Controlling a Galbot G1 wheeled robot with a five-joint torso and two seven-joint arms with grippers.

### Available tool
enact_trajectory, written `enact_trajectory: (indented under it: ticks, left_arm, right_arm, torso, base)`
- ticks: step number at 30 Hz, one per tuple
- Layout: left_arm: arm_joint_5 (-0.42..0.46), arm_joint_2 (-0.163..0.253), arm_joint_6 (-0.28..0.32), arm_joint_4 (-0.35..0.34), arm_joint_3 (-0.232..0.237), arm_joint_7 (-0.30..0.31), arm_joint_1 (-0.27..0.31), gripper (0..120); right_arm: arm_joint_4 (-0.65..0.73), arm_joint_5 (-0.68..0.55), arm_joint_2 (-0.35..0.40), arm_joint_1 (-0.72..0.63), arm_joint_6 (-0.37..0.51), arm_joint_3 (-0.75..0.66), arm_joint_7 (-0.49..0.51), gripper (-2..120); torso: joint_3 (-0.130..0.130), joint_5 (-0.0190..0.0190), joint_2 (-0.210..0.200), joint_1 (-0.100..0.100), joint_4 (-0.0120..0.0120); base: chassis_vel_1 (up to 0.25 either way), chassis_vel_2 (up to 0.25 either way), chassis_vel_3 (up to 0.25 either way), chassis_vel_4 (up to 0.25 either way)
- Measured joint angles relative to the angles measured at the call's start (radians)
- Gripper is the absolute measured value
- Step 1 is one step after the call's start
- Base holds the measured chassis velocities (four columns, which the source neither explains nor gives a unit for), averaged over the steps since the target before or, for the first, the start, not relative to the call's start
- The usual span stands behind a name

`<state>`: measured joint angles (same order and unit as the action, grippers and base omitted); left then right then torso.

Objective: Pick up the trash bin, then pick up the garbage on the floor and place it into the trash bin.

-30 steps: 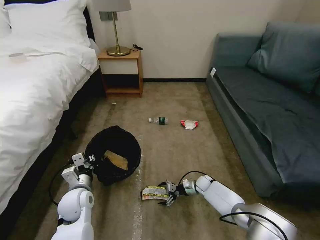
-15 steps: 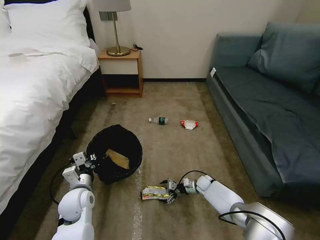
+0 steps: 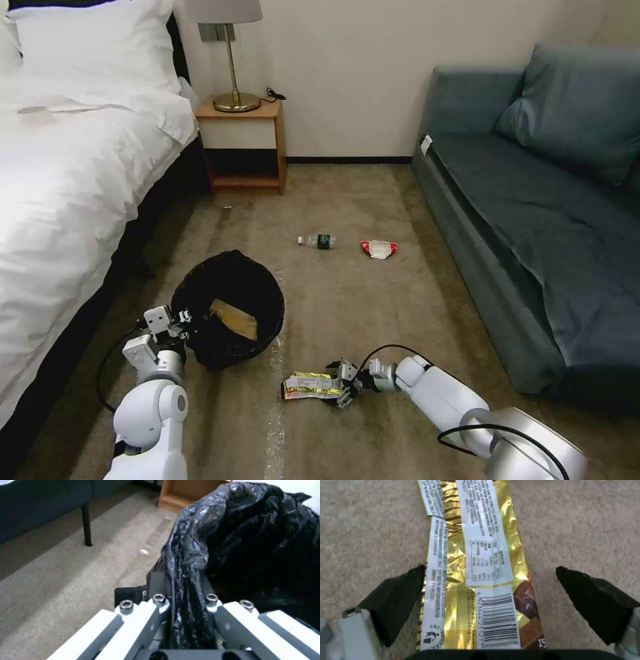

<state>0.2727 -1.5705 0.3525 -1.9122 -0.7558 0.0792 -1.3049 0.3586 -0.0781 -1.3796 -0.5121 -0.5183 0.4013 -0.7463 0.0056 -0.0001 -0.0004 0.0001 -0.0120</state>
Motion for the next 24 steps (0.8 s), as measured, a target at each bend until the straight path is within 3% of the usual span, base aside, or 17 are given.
enact_trajectory:
  ticks: [15,24]
  left_arm:
    - [-0.005,-0.004,-0.003,-0.001,0.004,-0.001,0.003,4]
    - [-0.006,-0.003,-0.004,-0.001,0.002,-0.001,0.004,4]
  right_arm:
    - [-0.023,-0.002,-0.008,-0.008,0.009,-0.007,0.011,97]
    - [-0.021,-0.001,-0.005,-0.018,0.001,-0.002,0.014,79]
  torso:
    - [0.000,-0.0003,0.000,0.000,-0.0002]
    - [0.000,-0.0007,0.000,0.000,-0.0006]
  base:
    - [0.000,0.000,0.000,0.000]
    - [0.000,0.000,0.000,0.000]
